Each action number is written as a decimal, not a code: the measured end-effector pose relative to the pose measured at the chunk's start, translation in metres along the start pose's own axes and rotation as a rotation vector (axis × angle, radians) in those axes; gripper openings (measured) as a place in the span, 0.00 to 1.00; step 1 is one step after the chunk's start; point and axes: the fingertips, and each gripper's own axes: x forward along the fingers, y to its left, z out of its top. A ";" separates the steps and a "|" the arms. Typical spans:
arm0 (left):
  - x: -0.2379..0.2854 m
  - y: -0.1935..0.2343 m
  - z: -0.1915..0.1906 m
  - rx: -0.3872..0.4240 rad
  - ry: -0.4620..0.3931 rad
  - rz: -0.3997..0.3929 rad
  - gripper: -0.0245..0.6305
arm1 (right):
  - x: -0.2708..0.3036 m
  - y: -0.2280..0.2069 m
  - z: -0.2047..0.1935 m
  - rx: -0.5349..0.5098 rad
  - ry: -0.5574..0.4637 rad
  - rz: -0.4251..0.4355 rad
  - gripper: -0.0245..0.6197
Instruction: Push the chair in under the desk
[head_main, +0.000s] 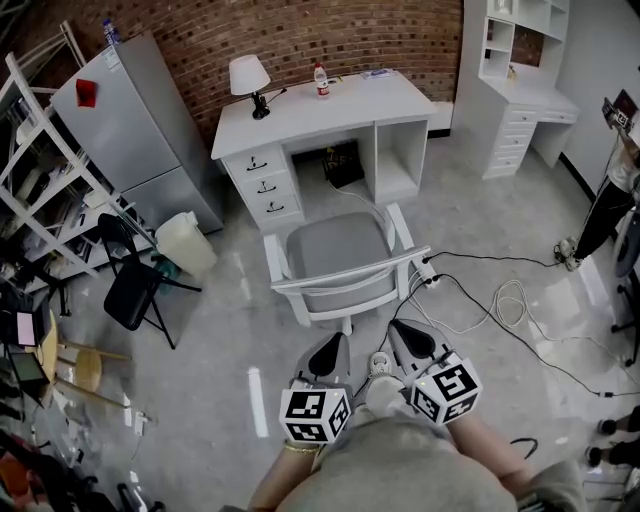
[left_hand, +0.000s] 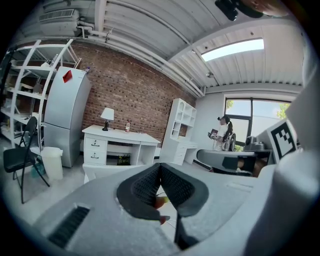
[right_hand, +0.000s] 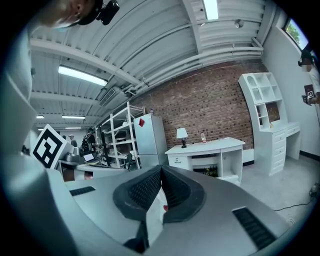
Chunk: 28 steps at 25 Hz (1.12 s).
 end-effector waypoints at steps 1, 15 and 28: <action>0.002 0.001 -0.001 0.002 0.004 0.000 0.05 | 0.002 -0.001 0.001 0.007 -0.002 0.009 0.05; 0.040 0.027 0.010 0.010 0.013 0.035 0.05 | 0.043 -0.029 0.006 0.022 0.007 0.019 0.05; 0.074 0.047 0.020 0.012 0.023 0.048 0.05 | 0.080 -0.049 0.014 0.005 0.013 0.031 0.05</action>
